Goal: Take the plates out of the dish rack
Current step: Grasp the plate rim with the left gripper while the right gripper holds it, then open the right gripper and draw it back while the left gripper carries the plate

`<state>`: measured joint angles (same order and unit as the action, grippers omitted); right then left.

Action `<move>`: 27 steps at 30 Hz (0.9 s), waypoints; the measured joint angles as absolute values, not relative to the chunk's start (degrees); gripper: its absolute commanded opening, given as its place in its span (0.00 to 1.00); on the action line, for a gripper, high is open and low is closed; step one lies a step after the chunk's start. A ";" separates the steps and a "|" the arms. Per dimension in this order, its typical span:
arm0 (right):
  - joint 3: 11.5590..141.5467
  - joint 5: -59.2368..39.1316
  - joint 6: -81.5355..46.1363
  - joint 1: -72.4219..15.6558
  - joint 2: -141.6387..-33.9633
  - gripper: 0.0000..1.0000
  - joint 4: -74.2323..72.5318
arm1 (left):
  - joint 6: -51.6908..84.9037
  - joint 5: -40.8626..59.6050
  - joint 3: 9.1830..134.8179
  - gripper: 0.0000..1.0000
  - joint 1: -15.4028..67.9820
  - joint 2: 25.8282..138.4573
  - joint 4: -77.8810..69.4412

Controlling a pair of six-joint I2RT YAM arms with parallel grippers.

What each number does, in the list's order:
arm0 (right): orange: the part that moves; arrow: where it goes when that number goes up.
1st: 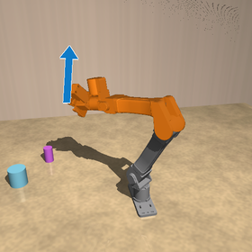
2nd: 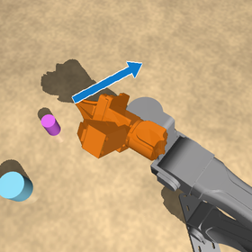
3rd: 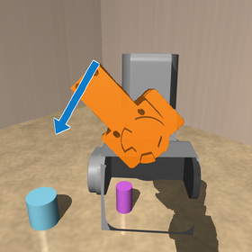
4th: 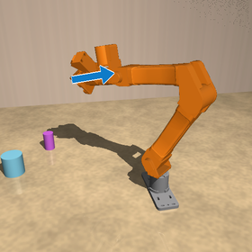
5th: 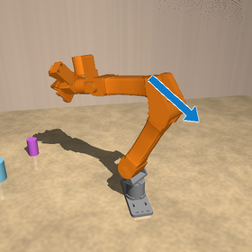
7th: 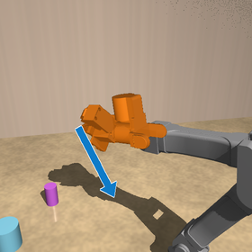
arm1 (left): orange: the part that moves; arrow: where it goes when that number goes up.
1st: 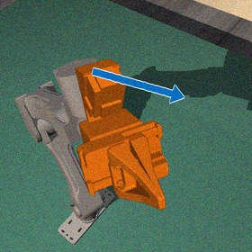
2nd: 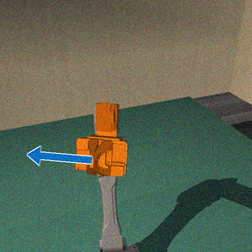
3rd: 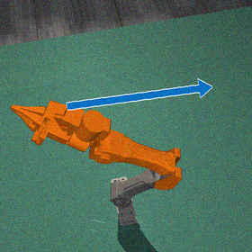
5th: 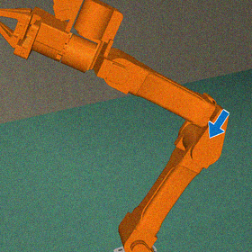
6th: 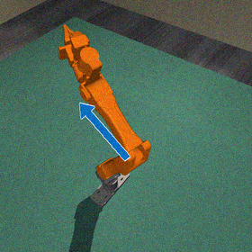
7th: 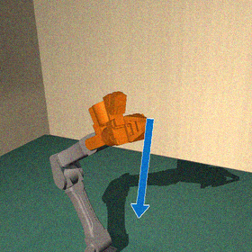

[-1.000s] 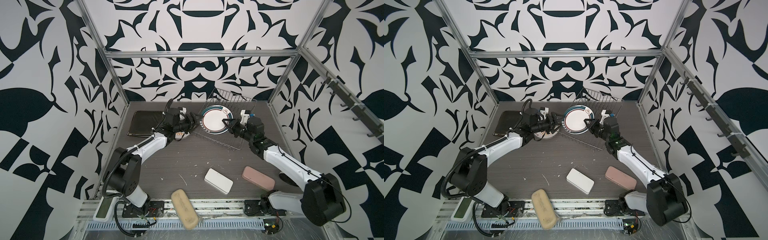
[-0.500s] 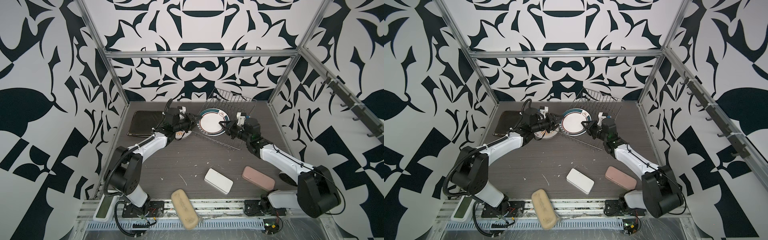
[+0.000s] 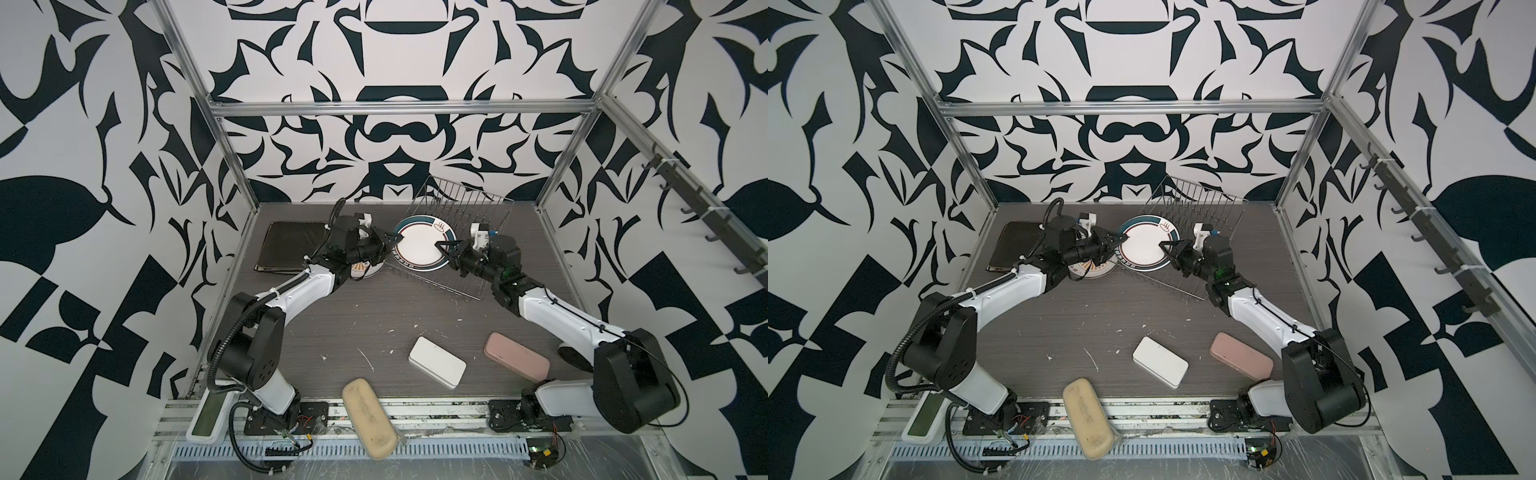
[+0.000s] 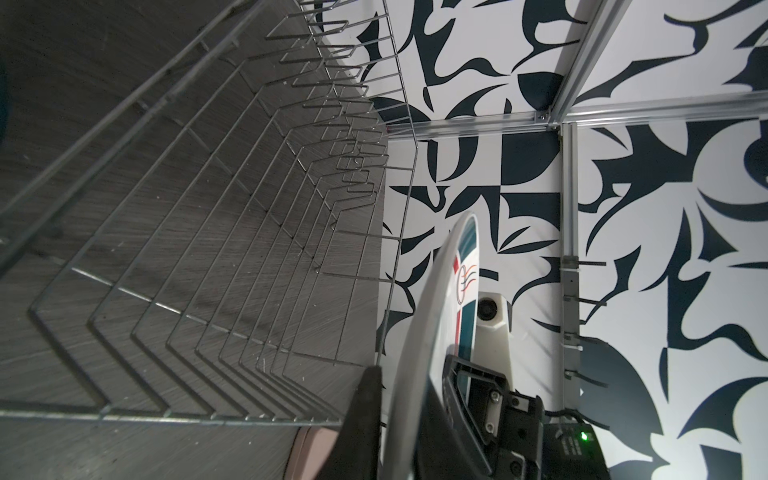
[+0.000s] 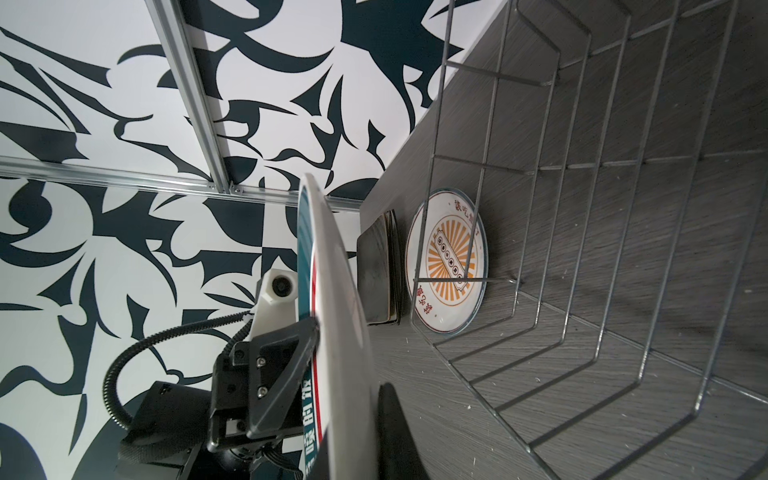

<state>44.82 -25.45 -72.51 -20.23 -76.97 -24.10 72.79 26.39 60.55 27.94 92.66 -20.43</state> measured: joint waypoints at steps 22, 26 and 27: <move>45.04 -28.12 -71.42 -18.59 -76.93 0.65 -23.75 | 71.13 25.32 60.49 0.00 24.32 92.53 -17.19; 45.04 -28.60 -71.37 -17.93 -76.93 0.68 -23.75 | 70.28 25.28 60.49 0.00 22.11 91.53 -15.05; 45.04 -28.75 -71.33 -17.74 -76.90 0.69 -23.75 | 70.02 25.21 60.42 0.00 21.34 91.11 -14.48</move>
<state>45.04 -28.75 -71.33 -17.74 -76.90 -23.75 70.02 25.21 60.42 21.34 91.11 -14.48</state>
